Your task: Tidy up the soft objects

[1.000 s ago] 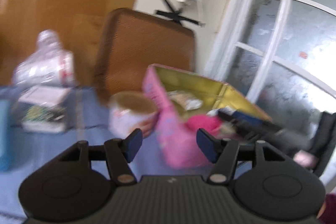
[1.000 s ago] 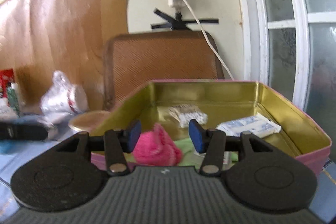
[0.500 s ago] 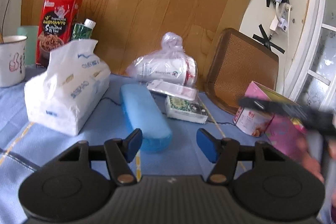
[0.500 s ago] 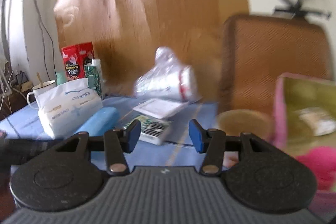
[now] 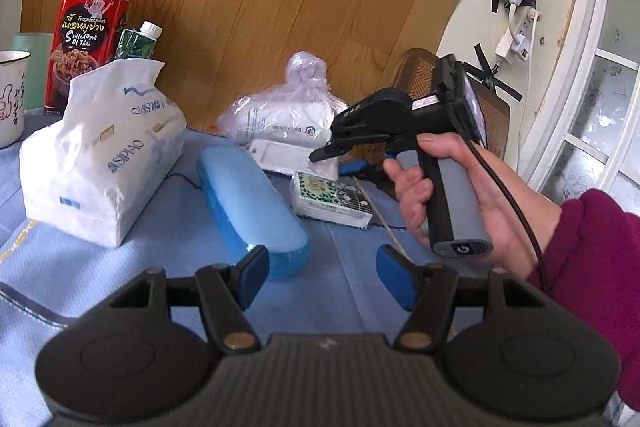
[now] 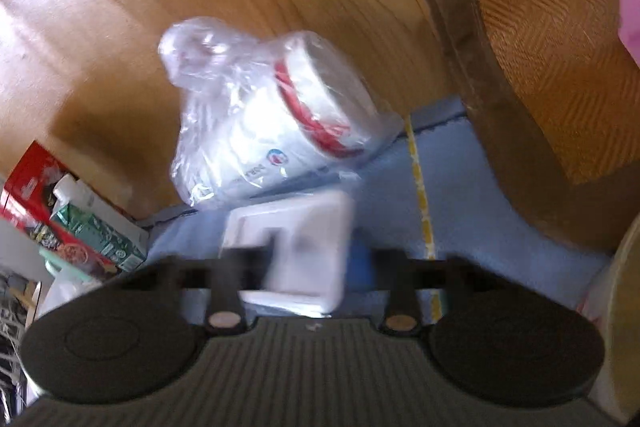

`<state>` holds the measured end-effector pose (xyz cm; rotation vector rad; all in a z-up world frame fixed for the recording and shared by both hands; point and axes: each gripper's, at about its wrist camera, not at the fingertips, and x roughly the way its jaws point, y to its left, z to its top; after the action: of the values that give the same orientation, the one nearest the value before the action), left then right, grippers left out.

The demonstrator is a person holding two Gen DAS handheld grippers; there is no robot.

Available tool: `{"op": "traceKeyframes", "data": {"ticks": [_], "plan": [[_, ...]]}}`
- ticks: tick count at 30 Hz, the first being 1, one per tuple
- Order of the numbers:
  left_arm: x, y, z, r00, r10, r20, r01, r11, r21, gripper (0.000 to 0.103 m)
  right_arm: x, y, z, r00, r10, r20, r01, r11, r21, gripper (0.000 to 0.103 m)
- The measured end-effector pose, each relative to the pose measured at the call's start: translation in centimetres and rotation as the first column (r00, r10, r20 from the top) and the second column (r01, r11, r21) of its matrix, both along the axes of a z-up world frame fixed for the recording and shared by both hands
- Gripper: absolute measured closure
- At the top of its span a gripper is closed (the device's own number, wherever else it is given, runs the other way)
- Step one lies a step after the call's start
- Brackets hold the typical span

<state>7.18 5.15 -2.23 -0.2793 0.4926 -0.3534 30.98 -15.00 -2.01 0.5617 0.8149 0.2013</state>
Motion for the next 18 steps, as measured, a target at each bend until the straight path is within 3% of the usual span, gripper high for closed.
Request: {"op": "traceKeyframes", "data": {"ticks": [5,9,13,18], "plan": [[0.0,0.0,0.0,1.0,0.002,0.002,-0.002,1.0,0.003,0.042,-3.2,0.5,1.9,0.991,0.026,0.129,-0.021,0.999,-0.04,0.087],[-0.1,0.0,0.1,1.0,0.005,0.011,-0.005,1.0,0.007,0.041,-7.6,0.3,4.4,0.963,0.061,0.262,-0.043,0.997,-0.071,0.088],[-0.4,0.0,0.2,1.0,0.005,0.021,-0.006,1.0,0.007,0.041,-13.9,-0.7,6.9,0.885,0.146,0.443,-0.064,0.979,-0.195,0.088],[-0.5,0.1,0.2,1.0,0.001,0.026,-0.001,1.0,-0.001,0.038,-23.4,-1.9,6.7,0.757,0.297,0.582,-0.016,0.898,-0.439,0.088]]}}
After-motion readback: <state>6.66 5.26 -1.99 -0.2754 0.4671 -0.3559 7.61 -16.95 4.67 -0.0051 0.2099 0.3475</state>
